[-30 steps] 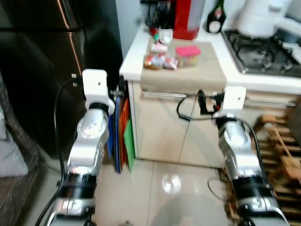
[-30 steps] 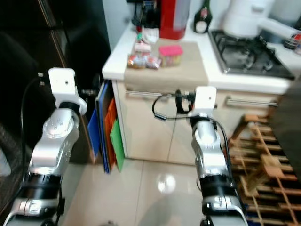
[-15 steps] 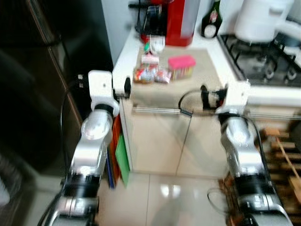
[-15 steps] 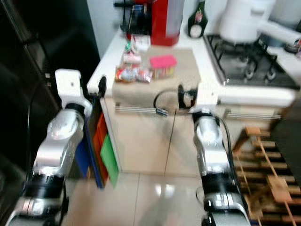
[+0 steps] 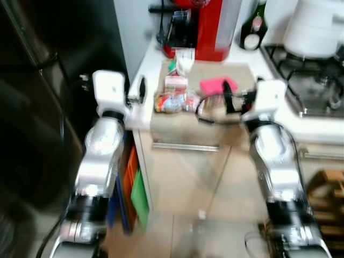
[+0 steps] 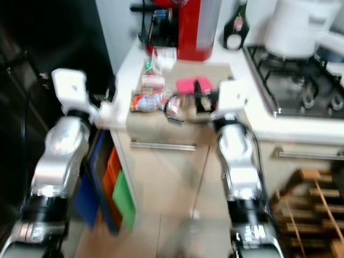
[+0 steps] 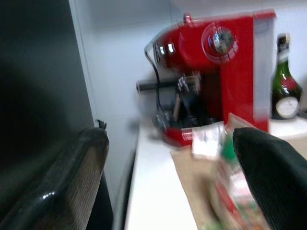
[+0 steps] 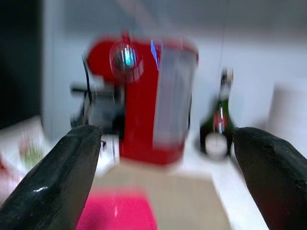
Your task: Restocking fridge
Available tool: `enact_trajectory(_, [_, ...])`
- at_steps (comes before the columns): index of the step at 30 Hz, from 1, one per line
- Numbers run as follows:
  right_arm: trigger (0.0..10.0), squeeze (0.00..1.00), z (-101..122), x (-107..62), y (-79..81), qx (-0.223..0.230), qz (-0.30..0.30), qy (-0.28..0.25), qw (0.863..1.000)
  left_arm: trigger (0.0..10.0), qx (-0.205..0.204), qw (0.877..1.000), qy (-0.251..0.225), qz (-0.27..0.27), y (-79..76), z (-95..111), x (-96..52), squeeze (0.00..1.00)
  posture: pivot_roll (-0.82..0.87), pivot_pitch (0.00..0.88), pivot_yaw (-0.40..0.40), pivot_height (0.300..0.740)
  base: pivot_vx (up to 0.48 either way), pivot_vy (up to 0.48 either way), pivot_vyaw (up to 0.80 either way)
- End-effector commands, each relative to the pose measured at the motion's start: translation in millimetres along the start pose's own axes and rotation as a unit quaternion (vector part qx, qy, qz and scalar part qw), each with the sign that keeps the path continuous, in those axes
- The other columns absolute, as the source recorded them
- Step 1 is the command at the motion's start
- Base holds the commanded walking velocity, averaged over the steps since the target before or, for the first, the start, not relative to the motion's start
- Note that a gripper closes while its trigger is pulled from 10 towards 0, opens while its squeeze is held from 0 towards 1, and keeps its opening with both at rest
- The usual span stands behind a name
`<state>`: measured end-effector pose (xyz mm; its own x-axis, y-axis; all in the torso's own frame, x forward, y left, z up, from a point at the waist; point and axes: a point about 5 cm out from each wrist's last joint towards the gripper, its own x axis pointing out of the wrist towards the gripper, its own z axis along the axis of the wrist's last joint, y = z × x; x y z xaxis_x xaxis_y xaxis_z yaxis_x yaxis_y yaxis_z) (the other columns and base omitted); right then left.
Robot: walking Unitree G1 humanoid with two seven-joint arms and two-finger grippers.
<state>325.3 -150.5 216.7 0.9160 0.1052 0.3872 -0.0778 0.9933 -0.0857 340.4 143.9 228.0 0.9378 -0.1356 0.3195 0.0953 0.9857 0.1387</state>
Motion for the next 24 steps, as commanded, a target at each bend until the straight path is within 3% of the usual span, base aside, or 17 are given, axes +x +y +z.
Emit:
enact_trajectory(1, [10.0, 0.0, 9, 0.7, 7.4, 0.006, 0.013, -0.01, 1.0, 10.0, 0.014, 1.0, -0.008, 0.019, 17.7, 11, 5.8, 0.0, -0.04, 0.017, 0.046, 0.74, 0.0, 0.0, 0.0])
enact_trajectory(7, [10.0, 0.0, 19, -2.6, 2.9, 0.002, -0.006, -0.019, 1.0, 10.0, 0.022, 1.0, -0.003, 0.02, 24.2, 30, 28.0, 0.0, -0.05, 0.044, 0.068, 0.74, 0.0, 0.0, 0.0])
enact_trajectory(11, [10.0, 0.0, 7, -8.3, 5.1, 0.012, -0.019, 0.007, 1.0, 10.0, -0.014, 0.999, 0.029, -0.004, 5.3, 23, 46.9, 0.0, -0.05, 0.037, 0.085, 0.74, 0.0, 0.0, 0.0])
enact_trajectory(18, [10.0, 0.0, 7, -1.2, 3.5, 0.0, -0.005, 0.013, 1.0, 10.0, -0.083, 0.995, 0.03, -0.04, -31.3, 23, 68.2, 0.0, -0.08, 0.0, 0.054, 0.74, 0.0, -0.214, 0.0])
enact_trajectory(24, [10.0, 0.0, 7, -1.1, -2.4, -0.009, -0.008, 0.017, 1.0, 10.0, -0.136, 0.989, 0.048, -0.038, -41.9, 16, 75.3, 0.0, -0.1, 0.0, 0.054, 0.74, 0.0, -0.396, 0.0])
